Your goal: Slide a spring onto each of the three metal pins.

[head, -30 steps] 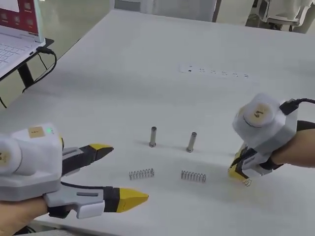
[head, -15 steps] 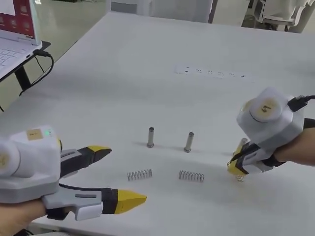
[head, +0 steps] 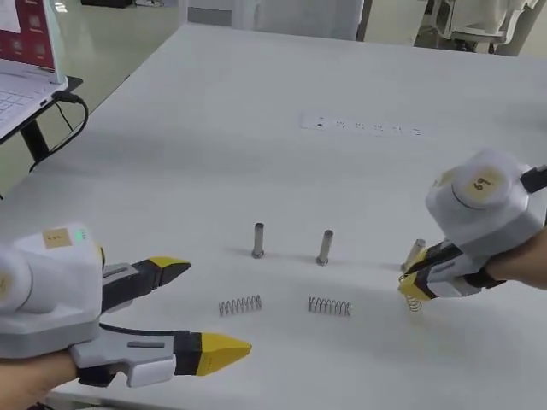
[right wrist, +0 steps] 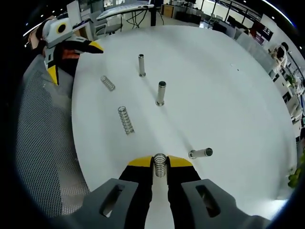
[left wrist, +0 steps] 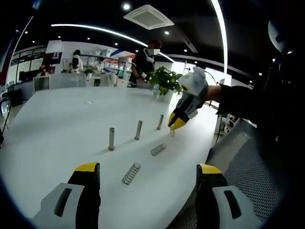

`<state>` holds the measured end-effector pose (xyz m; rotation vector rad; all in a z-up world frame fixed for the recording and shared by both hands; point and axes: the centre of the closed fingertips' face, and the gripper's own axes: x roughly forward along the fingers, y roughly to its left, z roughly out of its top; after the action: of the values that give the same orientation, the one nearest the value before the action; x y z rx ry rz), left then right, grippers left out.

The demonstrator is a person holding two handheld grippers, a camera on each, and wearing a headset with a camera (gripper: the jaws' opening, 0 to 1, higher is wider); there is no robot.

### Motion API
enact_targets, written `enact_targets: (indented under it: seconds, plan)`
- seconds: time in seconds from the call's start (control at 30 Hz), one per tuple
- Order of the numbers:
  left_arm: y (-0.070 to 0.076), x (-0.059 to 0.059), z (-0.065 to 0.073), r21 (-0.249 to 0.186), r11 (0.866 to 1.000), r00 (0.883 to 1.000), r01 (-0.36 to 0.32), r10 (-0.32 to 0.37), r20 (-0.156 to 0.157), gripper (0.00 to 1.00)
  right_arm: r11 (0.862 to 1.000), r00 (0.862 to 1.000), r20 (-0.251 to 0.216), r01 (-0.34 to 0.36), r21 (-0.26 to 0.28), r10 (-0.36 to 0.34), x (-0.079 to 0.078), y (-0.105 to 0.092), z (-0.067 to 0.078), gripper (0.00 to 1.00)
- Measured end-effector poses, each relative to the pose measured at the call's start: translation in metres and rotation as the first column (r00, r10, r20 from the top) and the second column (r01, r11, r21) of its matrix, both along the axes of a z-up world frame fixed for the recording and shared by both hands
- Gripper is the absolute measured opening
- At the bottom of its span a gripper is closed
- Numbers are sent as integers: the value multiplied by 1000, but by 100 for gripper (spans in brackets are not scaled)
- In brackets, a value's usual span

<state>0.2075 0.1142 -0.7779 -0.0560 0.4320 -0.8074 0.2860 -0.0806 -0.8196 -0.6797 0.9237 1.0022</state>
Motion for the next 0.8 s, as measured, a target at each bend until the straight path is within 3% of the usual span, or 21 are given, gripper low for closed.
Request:
enact_targets:
  seconds: [0.43,0.8]
  plan:
    - [-1,-1,-1,3,1000,1000,7,-7,-2,79,986,995,33,89,142,-94,2,-5,11,9]
    - [-1,-1,-2,3,1000,1000,7,-7,-4,79,949,983,80,134,286,-163,7,-7,27,8]
